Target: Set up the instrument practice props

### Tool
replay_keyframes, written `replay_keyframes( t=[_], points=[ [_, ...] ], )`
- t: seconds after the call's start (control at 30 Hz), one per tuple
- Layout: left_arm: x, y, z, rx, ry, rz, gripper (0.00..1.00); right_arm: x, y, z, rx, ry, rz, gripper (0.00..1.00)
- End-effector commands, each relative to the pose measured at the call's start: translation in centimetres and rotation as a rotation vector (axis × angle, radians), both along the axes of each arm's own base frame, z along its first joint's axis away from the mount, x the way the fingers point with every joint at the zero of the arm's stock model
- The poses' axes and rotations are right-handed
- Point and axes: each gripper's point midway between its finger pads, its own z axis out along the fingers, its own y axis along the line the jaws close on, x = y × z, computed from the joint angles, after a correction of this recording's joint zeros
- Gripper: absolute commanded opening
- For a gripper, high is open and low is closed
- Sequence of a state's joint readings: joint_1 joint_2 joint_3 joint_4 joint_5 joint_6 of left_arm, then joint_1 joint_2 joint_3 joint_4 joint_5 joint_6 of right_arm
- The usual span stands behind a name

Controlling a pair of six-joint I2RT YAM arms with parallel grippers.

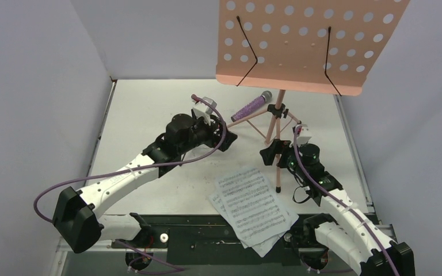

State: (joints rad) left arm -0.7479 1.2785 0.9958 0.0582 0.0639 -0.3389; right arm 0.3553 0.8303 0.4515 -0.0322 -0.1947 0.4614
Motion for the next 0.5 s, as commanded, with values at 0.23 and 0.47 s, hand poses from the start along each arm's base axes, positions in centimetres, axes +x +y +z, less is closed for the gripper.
replay_keyframes(
  t=[0.23,0.47],
  points=[
    [-6.3,-2.2,0.5,-0.113,0.023,-0.270,0.93,0.7,-0.6,4.5,0.011,-0.134,-0.040,0.94],
    [-8.4,-3.1,-4.5,-0.003,0.150,-0.280,0.93,0.8,-0.4,4.7,0.018,-0.141,-0.030,0.93]
  ],
)
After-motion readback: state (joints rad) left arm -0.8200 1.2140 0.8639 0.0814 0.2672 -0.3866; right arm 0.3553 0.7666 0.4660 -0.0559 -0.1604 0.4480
